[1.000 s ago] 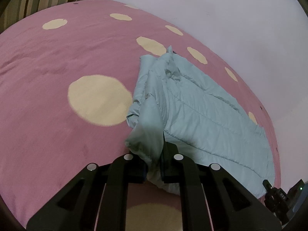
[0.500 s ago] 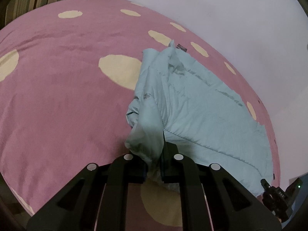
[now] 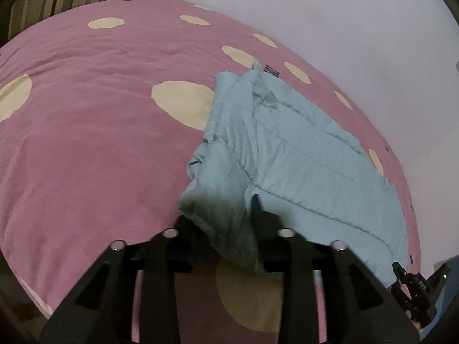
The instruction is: Fold large clothes
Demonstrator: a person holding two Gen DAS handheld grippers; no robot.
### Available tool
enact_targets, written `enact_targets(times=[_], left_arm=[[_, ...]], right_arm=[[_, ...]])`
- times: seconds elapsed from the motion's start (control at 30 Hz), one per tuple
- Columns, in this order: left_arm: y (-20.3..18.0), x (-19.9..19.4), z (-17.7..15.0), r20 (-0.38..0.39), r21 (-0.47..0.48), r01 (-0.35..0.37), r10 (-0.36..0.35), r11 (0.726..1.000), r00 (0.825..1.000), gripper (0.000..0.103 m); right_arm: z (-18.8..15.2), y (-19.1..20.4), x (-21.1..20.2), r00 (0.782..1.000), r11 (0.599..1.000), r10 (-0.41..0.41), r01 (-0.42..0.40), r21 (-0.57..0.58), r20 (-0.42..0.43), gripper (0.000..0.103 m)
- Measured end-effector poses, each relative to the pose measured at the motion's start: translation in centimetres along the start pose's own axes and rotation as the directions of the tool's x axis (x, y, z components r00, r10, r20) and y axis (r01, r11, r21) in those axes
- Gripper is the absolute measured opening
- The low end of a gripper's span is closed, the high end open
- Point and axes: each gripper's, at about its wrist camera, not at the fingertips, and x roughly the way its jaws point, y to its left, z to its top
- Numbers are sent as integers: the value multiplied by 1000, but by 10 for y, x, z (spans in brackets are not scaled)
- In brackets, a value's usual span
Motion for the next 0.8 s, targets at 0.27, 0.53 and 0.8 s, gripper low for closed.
enact_targets(times=[0.27, 0.53, 0.8], left_arm=[[14, -1, 0, -12, -40, -36, 35, 999, 999, 47], [25, -4, 0, -10, -36, -48, 48, 998, 999, 53], [37, -22, 8, 3, -2, -52, 52, 999, 999, 60]], right_arm=[[-1, -16, -6, 1000, 999, 11, -12, 50, 16, 41], [0, -28, -20, 999, 998, -11, 9, 63, 41, 42], [11, -27, -51, 989, 995, -100, 96, 42, 107, 42]])
